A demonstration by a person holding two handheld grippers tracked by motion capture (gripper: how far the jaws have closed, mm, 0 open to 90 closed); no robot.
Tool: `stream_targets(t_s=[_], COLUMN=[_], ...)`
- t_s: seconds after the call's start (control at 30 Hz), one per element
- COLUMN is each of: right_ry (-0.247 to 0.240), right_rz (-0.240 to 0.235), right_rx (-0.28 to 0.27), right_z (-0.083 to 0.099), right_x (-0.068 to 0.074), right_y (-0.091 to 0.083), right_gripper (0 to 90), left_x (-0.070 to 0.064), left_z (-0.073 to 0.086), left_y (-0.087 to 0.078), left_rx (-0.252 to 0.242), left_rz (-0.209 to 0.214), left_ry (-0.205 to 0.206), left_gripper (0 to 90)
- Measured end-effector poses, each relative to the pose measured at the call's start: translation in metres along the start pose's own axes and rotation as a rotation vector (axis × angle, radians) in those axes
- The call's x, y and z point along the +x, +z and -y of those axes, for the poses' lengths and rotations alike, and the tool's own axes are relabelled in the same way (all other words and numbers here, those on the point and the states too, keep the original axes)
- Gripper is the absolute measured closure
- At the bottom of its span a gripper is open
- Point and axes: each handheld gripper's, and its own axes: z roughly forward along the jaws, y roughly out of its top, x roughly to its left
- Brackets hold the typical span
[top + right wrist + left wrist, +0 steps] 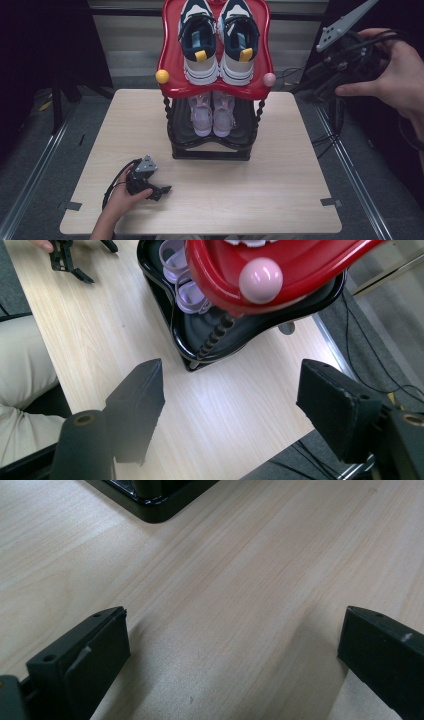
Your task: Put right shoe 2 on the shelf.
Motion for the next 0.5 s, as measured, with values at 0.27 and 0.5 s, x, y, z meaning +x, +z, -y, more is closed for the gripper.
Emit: stream_targets(t_s=[0.27,0.5], right_ry=[0.031,0.052], right_rz=[0.001,-0.008], right_rx=[-0.002,-0.003], right_z=[0.015,0.029], right_x=[0.000,0.000], right_y=[0.008,0.022], right_gripper=[24.4,23.2], left_x=[0.000,0.000], left_z=[0.000,0.000], left_y=[0.000,0.000], left_rx=[-0.004,-0.004], left_rz=[0.000,-0.003], left_ry=[-0.005,0.000], left_gripper=[0.0,0.0])
